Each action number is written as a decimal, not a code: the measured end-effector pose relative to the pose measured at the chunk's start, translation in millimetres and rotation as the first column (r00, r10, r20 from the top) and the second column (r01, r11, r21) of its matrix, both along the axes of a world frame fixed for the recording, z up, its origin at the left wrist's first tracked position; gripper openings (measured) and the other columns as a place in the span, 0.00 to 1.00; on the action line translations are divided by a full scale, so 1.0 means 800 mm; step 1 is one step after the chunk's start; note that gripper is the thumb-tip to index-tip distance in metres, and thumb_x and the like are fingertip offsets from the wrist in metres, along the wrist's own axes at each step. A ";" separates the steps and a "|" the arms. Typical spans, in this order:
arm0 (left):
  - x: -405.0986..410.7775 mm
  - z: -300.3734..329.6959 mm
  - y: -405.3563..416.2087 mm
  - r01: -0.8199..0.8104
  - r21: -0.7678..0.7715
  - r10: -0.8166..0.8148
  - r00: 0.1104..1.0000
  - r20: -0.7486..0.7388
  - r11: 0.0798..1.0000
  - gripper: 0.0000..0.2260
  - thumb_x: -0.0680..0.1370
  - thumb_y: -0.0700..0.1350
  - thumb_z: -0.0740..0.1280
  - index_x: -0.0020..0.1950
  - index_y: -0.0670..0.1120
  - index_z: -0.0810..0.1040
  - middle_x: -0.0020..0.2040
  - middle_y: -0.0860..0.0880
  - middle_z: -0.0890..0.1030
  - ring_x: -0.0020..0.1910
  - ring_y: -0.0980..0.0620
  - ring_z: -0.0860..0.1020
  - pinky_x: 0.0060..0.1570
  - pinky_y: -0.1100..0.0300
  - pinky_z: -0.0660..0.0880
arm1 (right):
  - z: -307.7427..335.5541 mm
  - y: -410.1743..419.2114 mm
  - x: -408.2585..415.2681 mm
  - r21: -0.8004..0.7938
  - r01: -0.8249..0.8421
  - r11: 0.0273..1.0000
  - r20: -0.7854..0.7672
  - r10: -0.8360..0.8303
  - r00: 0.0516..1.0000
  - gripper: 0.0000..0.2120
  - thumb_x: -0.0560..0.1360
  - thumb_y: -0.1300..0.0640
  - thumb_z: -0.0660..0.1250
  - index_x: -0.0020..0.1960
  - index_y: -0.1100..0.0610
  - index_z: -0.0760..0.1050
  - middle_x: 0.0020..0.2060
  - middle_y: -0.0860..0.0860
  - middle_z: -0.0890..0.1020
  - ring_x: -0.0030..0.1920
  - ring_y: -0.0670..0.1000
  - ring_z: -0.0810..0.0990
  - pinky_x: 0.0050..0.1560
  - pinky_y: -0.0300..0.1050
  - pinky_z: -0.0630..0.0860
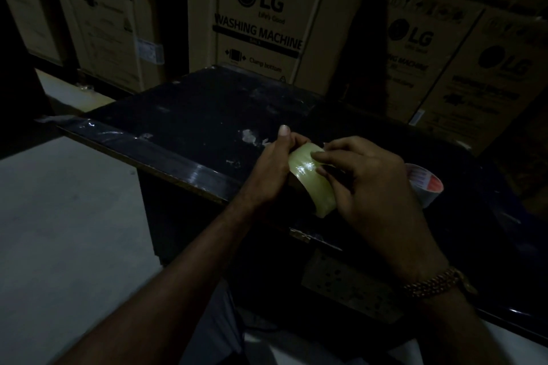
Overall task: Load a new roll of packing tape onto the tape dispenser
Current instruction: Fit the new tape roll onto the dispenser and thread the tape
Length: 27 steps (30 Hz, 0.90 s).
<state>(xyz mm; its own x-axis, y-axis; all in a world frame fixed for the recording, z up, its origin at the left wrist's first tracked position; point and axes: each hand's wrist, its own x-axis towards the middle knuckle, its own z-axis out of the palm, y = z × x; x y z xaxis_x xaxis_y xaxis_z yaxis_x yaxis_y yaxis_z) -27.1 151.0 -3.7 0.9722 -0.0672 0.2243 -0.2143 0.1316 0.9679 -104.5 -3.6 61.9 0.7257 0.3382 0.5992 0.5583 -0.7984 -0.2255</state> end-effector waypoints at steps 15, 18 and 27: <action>0.003 -0.005 -0.003 -0.004 0.000 0.004 1.000 -0.008 1.000 0.29 0.90 0.57 0.47 0.54 0.42 0.83 0.42 0.50 0.85 0.43 0.56 0.83 0.45 0.63 0.80 | 0.020 0.015 -0.002 -0.162 0.092 0.983 -0.149 -0.116 0.982 0.05 0.80 0.53 0.70 0.54 0.53 0.77 0.53 0.45 0.70 0.50 0.49 0.75 0.49 0.45 0.72; 0.001 -0.005 -0.004 -0.002 0.005 0.002 1.000 0.006 1.000 0.28 0.90 0.56 0.47 0.52 0.43 0.82 0.41 0.51 0.85 0.42 0.56 0.83 0.46 0.61 0.80 | 0.024 0.015 -0.007 -0.235 0.095 0.967 -0.185 -0.140 0.973 0.06 0.82 0.51 0.66 0.57 0.52 0.74 0.54 0.46 0.67 0.50 0.51 0.76 0.47 0.46 0.74; -0.003 -0.005 -0.005 0.014 0.018 -0.014 1.000 0.013 1.000 0.28 0.89 0.58 0.47 0.52 0.45 0.83 0.44 0.49 0.87 0.46 0.52 0.84 0.54 0.49 0.80 | 0.022 0.011 -0.014 -0.273 0.060 0.960 -0.252 -0.132 0.959 0.06 0.84 0.51 0.62 0.58 0.52 0.70 0.61 0.49 0.66 0.46 0.50 0.76 0.43 0.46 0.74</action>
